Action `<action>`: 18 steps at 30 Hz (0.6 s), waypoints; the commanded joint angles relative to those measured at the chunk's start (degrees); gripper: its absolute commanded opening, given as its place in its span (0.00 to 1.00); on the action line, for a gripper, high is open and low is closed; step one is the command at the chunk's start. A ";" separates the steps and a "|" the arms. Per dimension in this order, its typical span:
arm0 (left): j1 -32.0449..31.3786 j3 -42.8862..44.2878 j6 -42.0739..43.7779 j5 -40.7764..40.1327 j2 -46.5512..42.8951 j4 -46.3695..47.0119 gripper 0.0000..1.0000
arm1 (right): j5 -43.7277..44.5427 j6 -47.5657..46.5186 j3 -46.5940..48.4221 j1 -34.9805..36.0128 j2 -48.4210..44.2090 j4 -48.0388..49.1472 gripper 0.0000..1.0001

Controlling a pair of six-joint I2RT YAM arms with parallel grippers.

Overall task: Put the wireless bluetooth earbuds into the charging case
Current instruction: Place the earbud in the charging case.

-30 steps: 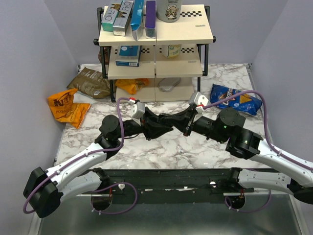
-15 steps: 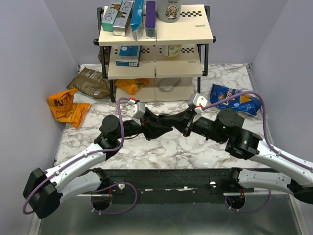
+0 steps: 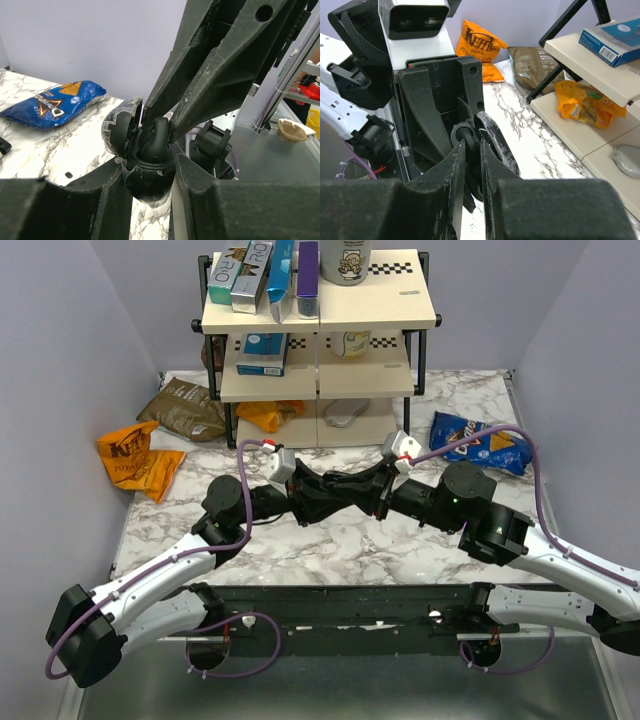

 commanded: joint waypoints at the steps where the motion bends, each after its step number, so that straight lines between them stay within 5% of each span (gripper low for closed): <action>1: -0.04 -0.55 0.78 -1.11 -1.37 2.26 0.00 | 1.43 0.16 0.06 0.34 0.08 -1.66 0.30; 18: -0.04 -0.99 0.86 -1.38 -1.55 2.26 0.00 | 1.34 0.95 1.47 0.43 -3.87 -1.13 0.40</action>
